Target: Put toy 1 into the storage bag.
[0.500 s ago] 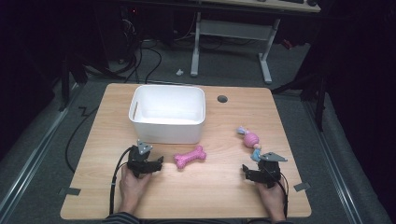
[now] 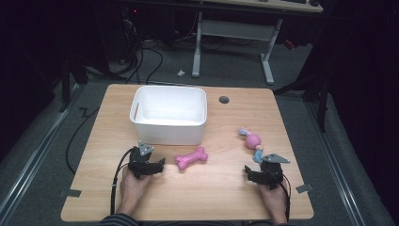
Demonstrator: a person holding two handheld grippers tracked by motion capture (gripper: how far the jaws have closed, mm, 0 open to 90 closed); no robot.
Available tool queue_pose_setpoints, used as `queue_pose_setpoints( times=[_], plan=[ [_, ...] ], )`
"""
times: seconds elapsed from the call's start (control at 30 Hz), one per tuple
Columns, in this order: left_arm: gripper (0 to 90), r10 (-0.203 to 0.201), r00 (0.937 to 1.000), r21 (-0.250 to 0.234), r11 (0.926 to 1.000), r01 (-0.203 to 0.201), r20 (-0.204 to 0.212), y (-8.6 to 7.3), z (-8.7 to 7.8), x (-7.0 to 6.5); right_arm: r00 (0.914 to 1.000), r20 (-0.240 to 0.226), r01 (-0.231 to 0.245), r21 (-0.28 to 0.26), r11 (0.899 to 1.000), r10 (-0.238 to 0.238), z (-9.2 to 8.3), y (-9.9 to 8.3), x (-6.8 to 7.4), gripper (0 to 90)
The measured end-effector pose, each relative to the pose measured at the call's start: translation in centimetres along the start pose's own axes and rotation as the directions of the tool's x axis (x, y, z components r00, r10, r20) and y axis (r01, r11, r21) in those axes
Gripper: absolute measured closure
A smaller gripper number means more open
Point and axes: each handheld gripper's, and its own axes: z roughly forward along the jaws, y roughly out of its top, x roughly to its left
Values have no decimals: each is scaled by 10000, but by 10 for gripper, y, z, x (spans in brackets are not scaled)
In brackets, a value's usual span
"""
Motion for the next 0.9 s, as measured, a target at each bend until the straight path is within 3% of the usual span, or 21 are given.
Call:
queue_pose_setpoints(
  times=[0.4, 0.53, 0.67, 0.9],
  plan=[
    [206, 298, 9984, -42, 9996, -297, 487, -2, -4, 1, 10000, -16, -27, -27, 10000, 27, 0, 0, 0, 210],
    [248, 230, 9969, -154, 9996, -219, 749, -3, -7, 1, 10000, -22, -12, -39, 10000, 11, -1, 0, 0, 212],
    [247, 278, 9974, -333, 9991, -256, 671, -3, -13, -1, 10000, -20, -12, -38, 10000, 12, -1, 0, 0, 213],
    [262, 236, 9949, -479, 9987, -189, 979, 0, -23, -1, 10000, -17, -23, -34, 10000, 23, -1, 0, 0, 213]
  ],
)
